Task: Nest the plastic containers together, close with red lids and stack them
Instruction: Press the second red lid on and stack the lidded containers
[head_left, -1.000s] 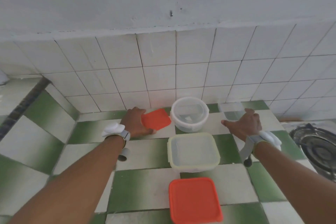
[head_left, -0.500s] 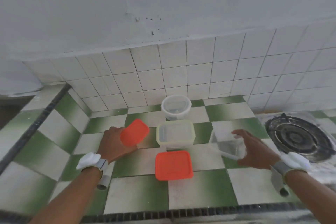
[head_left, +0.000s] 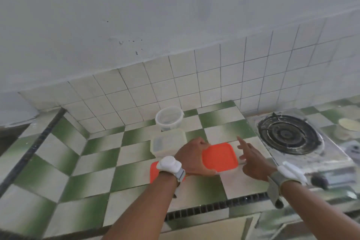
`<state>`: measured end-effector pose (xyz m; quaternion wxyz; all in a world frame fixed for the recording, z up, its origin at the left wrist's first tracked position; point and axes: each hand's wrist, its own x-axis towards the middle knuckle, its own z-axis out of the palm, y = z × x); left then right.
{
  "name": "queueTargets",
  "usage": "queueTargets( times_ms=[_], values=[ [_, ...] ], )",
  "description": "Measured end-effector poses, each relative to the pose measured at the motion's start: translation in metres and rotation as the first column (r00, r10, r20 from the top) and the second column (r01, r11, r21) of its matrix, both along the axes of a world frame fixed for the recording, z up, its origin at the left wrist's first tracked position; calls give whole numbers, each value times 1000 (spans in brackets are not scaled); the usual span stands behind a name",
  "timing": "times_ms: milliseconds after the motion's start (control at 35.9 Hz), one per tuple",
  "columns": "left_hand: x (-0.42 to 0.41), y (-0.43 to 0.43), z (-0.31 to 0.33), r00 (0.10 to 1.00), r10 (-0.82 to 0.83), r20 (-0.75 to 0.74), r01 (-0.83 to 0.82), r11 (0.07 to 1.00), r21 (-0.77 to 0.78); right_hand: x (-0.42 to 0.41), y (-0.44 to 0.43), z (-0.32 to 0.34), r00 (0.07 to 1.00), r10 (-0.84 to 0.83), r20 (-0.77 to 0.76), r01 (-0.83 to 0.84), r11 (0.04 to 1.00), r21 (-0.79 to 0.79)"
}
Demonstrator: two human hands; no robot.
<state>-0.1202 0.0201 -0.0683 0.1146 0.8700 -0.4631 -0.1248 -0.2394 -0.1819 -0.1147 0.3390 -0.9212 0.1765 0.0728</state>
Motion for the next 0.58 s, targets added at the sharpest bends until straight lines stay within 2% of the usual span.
queueTargets(
  times_ms=[195,306,445,584],
  values=[
    [-7,-18,-20,1000,25,9,-26,999,33,-10,-4,-5,981,-191,23,185,970,156],
    [-5,-19,-24,996,82,-41,-80,996,39,-3,11,2,975,-210,69,204,975,87],
    [-5,-19,-27,988,130,-79,-125,990,73,9,14,0,950,-310,50,304,948,96],
    [-6,-19,-26,986,131,-100,-125,990,68,13,11,6,936,-352,-3,347,920,184]
  ],
)
